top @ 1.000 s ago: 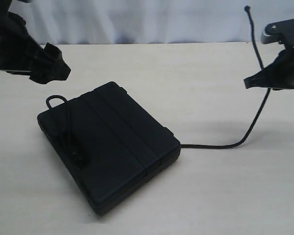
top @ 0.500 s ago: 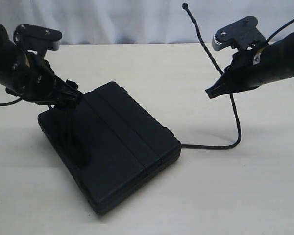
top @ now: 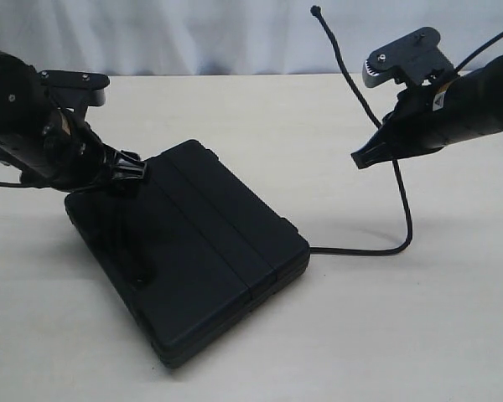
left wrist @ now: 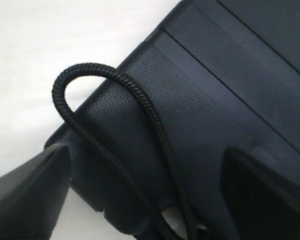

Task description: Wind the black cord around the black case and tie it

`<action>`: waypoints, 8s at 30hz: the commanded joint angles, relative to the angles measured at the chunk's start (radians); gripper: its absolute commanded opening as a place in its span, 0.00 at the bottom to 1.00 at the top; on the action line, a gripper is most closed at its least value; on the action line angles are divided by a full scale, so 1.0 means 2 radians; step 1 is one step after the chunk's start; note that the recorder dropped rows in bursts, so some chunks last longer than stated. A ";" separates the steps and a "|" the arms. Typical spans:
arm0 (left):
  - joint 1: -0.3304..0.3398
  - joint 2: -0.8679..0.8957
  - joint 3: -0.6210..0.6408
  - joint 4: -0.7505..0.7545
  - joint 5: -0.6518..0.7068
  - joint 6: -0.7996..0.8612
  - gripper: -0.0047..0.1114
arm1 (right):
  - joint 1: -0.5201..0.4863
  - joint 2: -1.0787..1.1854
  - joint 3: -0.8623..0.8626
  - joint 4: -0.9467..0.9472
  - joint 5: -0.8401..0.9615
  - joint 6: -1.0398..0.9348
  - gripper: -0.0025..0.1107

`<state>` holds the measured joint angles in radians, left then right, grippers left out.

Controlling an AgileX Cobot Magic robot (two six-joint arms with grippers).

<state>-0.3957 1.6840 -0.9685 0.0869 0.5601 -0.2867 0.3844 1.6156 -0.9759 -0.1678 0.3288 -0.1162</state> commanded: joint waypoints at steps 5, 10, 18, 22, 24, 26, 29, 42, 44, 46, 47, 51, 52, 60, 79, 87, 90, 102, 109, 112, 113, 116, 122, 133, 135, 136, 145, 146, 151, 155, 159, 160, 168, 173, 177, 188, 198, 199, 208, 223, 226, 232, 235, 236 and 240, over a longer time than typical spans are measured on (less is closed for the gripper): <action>0.000 0.002 0.000 -0.009 -0.006 -0.014 0.69 | 0.001 0.001 0.002 0.001 0.001 -0.002 0.06; 0.000 0.013 0.000 -0.009 -0.009 -0.014 0.69 | 0.001 0.001 0.002 0.001 0.002 -0.002 0.06; 0.000 0.041 0.000 -0.009 -0.029 -0.014 0.69 | 0.001 0.001 0.002 0.001 0.002 -0.002 0.06; 0.000 0.042 0.000 -0.009 -0.033 -0.014 0.55 | 0.001 0.001 0.002 0.001 0.002 -0.002 0.06; 0.000 0.042 0.000 -0.009 -0.031 -0.014 0.42 | 0.001 0.001 0.002 0.001 0.002 -0.002 0.06; 0.000 0.042 0.000 -0.009 -0.030 -0.005 0.31 | 0.001 0.001 0.002 0.001 0.002 -0.002 0.06; 0.000 0.042 0.000 -0.009 -0.032 0.026 0.19 | 0.001 0.001 0.002 0.001 0.002 -0.002 0.06; 0.000 0.012 0.000 -0.015 -0.080 0.205 0.04 | 0.001 0.001 0.002 0.016 0.004 -0.046 0.06; 0.000 -0.001 0.000 -0.032 -0.094 0.227 0.04 | 0.001 0.001 0.002 0.040 0.006 -0.085 0.06; 0.000 -0.012 0.000 -0.056 -0.109 0.252 0.04 | 0.001 0.001 0.002 0.092 0.011 -0.163 0.06; 0.000 -0.013 0.000 -0.066 -0.114 0.266 0.04 | 0.001 0.001 0.002 0.130 0.018 -0.214 0.06; 0.000 -0.017 0.000 -0.094 -0.121 0.316 0.04 | 0.001 0.001 0.002 0.294 0.066 -0.436 0.06; 0.000 -0.017 0.000 -0.094 -0.121 0.320 0.04 | 0.001 0.001 0.002 0.335 0.083 -0.495 0.06; 0.000 -0.017 0.000 -0.104 -0.124 0.384 0.04 | 0.001 0.012 0.002 0.416 0.153 -0.643 0.06; 0.023 -0.017 -0.005 -0.468 -0.057 0.880 0.04 | 0.000 0.083 0.002 0.347 0.120 -0.644 0.06; 0.132 0.009 -0.017 -0.626 0.163 1.048 0.04 | 0.000 0.086 0.002 0.341 0.142 -0.647 0.06; 0.140 0.043 -0.017 -0.629 0.180 1.064 0.04 | 0.000 0.086 0.002 0.341 0.158 -0.661 0.06; 0.140 0.051 -0.017 -0.638 0.169 1.098 0.04 | 0.001 0.086 0.002 0.370 0.154 -0.691 0.40; 0.140 0.051 -0.017 -0.638 0.162 1.098 0.04 | 0.001 0.086 0.000 0.403 0.136 -0.697 0.65; 0.140 0.051 -0.017 -0.638 0.160 1.098 0.04 | 0.001 0.086 0.000 0.407 0.123 -0.697 0.69; 0.140 0.051 -0.017 -0.638 0.160 1.098 0.04 | 0.001 0.086 -0.003 0.408 0.121 -0.697 0.69; 0.140 0.051 -0.017 -0.638 0.160 1.098 0.04 | 0.001 0.086 -0.025 0.409 0.128 -0.662 0.69; 0.140 0.051 -0.017 -0.638 0.160 1.098 0.04 | 0.001 0.090 -0.123 0.395 0.244 -0.555 0.69; 0.140 0.051 -0.017 -0.638 0.151 1.098 0.04 | 0.057 0.166 -0.204 0.304 0.244 -0.460 0.60; 0.140 0.051 -0.017 -0.638 0.151 1.098 0.04 | 0.074 0.176 -0.204 0.260 0.216 -0.425 0.60; 0.140 0.051 -0.017 -0.638 0.151 1.098 0.04 | 0.080 0.180 -0.204 0.240 0.208 -0.409 0.60; 0.140 0.051 -0.017 -0.637 0.151 1.098 0.04 | 0.081 0.201 -0.204 0.222 0.202 -0.391 0.50; 0.140 0.051 -0.017 -0.637 0.151 1.098 0.04 | 0.081 0.201 -0.204 0.224 0.202 -0.391 0.47; 0.140 0.051 -0.017 -0.637 0.151 1.098 0.04 | 0.081 0.205 -0.204 0.223 0.216 -0.397 0.24; 0.140 0.051 -0.017 -0.638 0.151 1.098 0.04 | 0.081 0.206 -0.204 0.223 0.221 -0.410 0.06; 0.140 0.051 -0.017 -0.638 0.151 1.098 0.04 | 0.081 0.190 -0.204 0.220 0.218 -0.419 0.06; 0.140 0.051 -0.017 -0.638 0.149 1.098 0.04 | 0.081 0.182 -0.204 0.220 0.215 -0.419 0.06; 0.140 0.051 -0.017 -0.638 0.149 1.111 0.04 | 0.082 0.153 -0.204 0.258 0.211 -0.454 0.06; 0.140 0.051 -0.017 -0.654 0.151 1.113 0.04 | 0.082 0.153 -0.188 0.293 0.214 -0.495 0.06; 0.140 0.051 -0.017 -0.665 0.171 1.140 0.04 | 0.081 0.148 -0.142 0.291 0.179 -0.540 0.06; 0.175 0.051 -0.017 -0.692 0.239 1.162 0.04 | 0.080 0.114 -0.111 0.324 0.123 -0.601 0.06; 0.175 0.052 -0.017 -0.694 0.239 1.166 0.04 | 0.080 0.083 -0.108 0.385 0.148 -0.667 0.06; 0.175 0.052 -0.017 -0.694 0.239 1.166 0.04 | 0.080 0.083 -0.108 0.385 0.157 -0.667 0.06; 0.175 0.052 -0.017 -0.694 0.235 1.166 0.04 | 0.080 0.081 -0.108 0.400 0.178 -0.700 0.06; 0.175 0.052 -0.017 -0.691 0.238 1.166 0.04 | 0.080 0.065 -0.108 0.368 0.187 -0.711 0.06; 0.175 0.052 -0.017 -0.691 0.239 1.166 0.04 | 0.080 0.065 -0.108 0.368 0.177 -0.721 0.06; 0.175 0.071 -0.017 -0.692 0.269 1.166 0.04 | 0.080 0.068 -0.108 0.417 0.143 -0.779 0.06; 0.175 0.087 -0.017 -0.698 0.279 1.167 0.04 | 0.080 0.074 -0.108 0.439 0.132 -0.794 0.06; 0.175 0.090 -0.017 -0.705 0.281 1.170 0.04 | 0.080 0.077 -0.108 0.440 0.128 -0.796 0.06; 0.175 0.091 -0.017 -0.734 0.306 1.194 0.04 | 0.080 0.097 -0.108 0.451 0.111 -0.796 0.06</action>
<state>-0.0475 1.8658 -0.9963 -1.3284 1.1218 2.0701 0.5487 1.7858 -1.1971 0.7133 0.5807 -1.6940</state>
